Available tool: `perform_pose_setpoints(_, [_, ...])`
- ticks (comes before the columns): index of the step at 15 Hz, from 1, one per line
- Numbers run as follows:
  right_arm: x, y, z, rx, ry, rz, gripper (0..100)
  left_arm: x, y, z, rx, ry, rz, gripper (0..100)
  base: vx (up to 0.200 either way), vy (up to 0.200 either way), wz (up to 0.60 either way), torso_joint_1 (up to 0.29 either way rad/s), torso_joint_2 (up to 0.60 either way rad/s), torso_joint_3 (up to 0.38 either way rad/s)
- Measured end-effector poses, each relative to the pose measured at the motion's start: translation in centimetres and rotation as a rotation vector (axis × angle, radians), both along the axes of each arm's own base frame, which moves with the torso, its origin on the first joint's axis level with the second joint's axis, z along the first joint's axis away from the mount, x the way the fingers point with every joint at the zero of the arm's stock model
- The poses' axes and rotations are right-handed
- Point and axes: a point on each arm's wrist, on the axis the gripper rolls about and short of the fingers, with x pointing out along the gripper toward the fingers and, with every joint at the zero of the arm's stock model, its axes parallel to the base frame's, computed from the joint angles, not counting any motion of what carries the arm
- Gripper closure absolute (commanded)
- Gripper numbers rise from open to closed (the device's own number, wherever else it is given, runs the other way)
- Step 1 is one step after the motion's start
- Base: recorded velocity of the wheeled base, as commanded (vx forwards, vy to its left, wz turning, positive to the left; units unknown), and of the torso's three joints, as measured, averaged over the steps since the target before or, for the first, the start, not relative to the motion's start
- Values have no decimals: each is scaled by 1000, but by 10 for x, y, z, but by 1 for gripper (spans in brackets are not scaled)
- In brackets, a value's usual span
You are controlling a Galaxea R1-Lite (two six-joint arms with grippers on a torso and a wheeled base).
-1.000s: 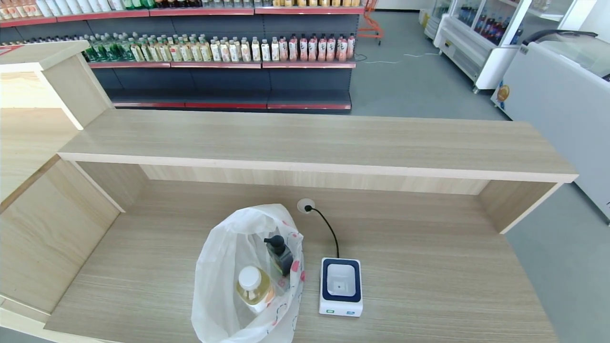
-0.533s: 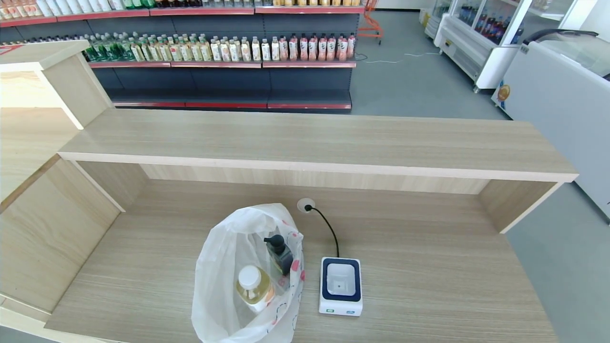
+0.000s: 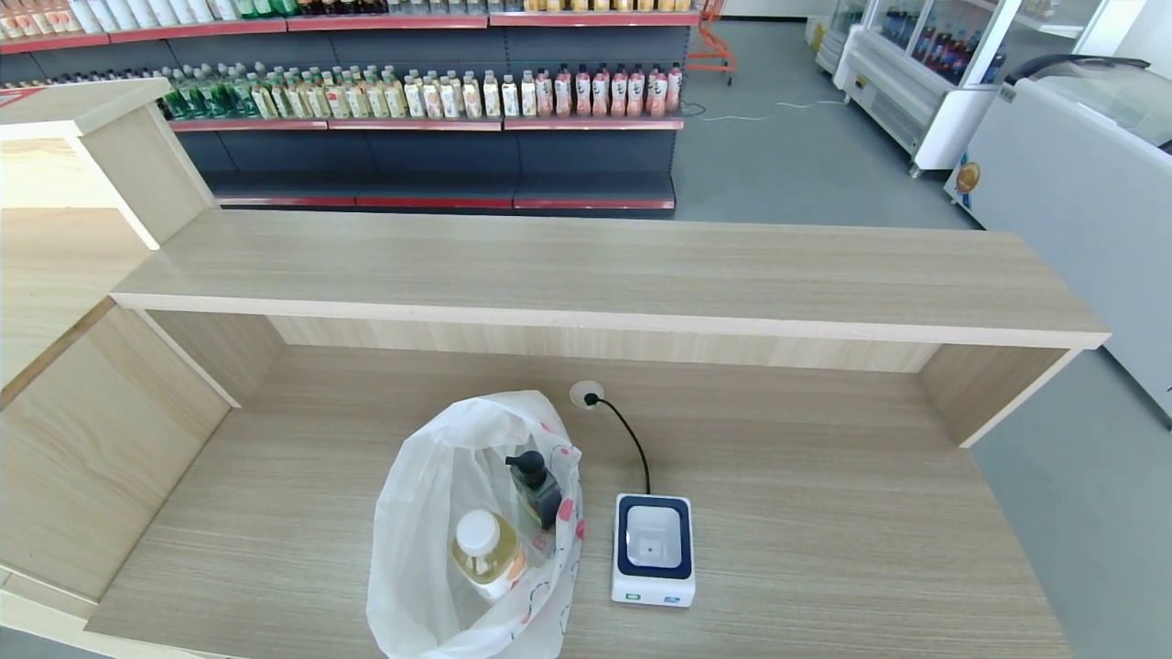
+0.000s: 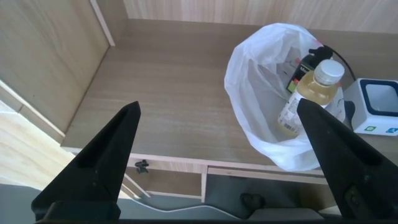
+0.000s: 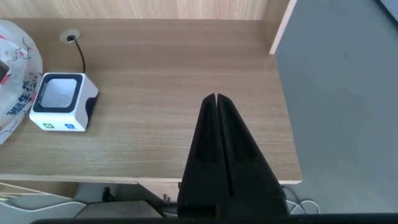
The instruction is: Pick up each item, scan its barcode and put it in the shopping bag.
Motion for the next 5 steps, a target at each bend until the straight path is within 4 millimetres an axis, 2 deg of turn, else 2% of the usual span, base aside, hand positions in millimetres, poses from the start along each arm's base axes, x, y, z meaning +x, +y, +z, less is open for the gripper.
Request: perform_pose_setpoints(5, [0, 0, 0, -2, 0, 0, 100, 0, 0, 0, 0, 0, 0, 0, 0, 0, 0, 0, 0, 0])
